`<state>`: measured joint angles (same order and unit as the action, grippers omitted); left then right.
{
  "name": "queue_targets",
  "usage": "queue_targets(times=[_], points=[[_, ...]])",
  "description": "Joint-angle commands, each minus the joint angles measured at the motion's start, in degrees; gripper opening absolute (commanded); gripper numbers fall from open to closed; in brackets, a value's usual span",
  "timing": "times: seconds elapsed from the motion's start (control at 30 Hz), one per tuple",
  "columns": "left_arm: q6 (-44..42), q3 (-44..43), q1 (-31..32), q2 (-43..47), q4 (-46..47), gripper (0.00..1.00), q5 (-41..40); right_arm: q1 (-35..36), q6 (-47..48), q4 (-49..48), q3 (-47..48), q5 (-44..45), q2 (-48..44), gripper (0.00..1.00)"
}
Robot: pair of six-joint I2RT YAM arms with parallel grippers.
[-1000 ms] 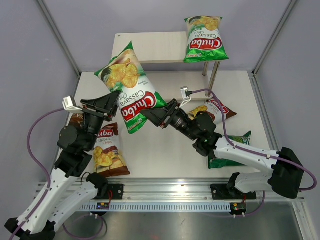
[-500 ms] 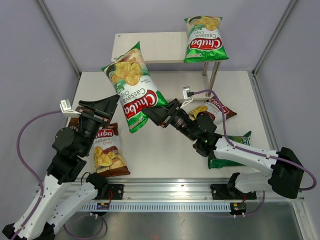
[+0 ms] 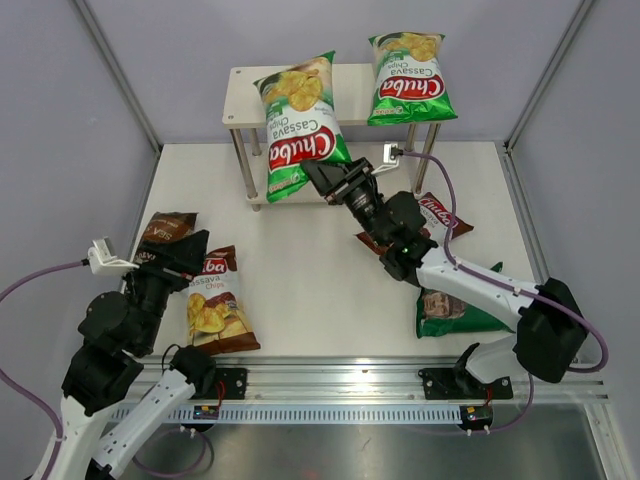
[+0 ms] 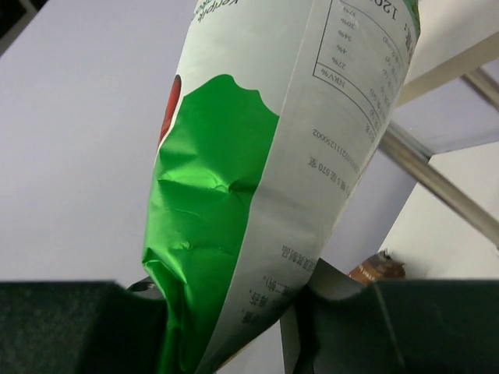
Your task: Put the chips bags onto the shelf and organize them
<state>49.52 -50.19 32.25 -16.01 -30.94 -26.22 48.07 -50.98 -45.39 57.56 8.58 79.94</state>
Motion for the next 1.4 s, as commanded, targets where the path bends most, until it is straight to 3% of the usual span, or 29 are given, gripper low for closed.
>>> queue_targets(times=[0.0, 0.47, 0.77, 1.0, 1.13, 1.37], points=[[-8.11, -1.14, 0.18, 0.01, -6.67, 0.99, -0.33, -3.33, -5.70, -2.86, 7.03, 4.69, 3.97, 0.22], [-16.47, 4.75, 0.18, 0.01, -8.10, 0.99, 6.77, -10.45, -17.12, 4.59, 26.35, 5.14, 20.76, 0.23], [-17.79, 4.05, 0.18, 0.19, -9.58, 0.99, 8.73, -13.79, -21.17, 12.69, 29.98, 6.01, 22.89, 0.24], [-18.84, 3.61, 0.18, 0.80, -10.63, 0.99, 8.11, -15.99, -23.20, 15.85, 30.07, 3.20, 22.63, 0.30], [-18.67, 3.61, 0.18, 0.98, -10.72, 0.99, 8.29, -16.96, -24.78, 15.85, 29.19, 1.01, 22.45, 0.47], [-18.49, 3.79, 0.18, 1.68, -10.90, 0.99, 8.20, -18.54, -25.39, 16.47, 28.40, -1.90, 20.87, 0.49]])
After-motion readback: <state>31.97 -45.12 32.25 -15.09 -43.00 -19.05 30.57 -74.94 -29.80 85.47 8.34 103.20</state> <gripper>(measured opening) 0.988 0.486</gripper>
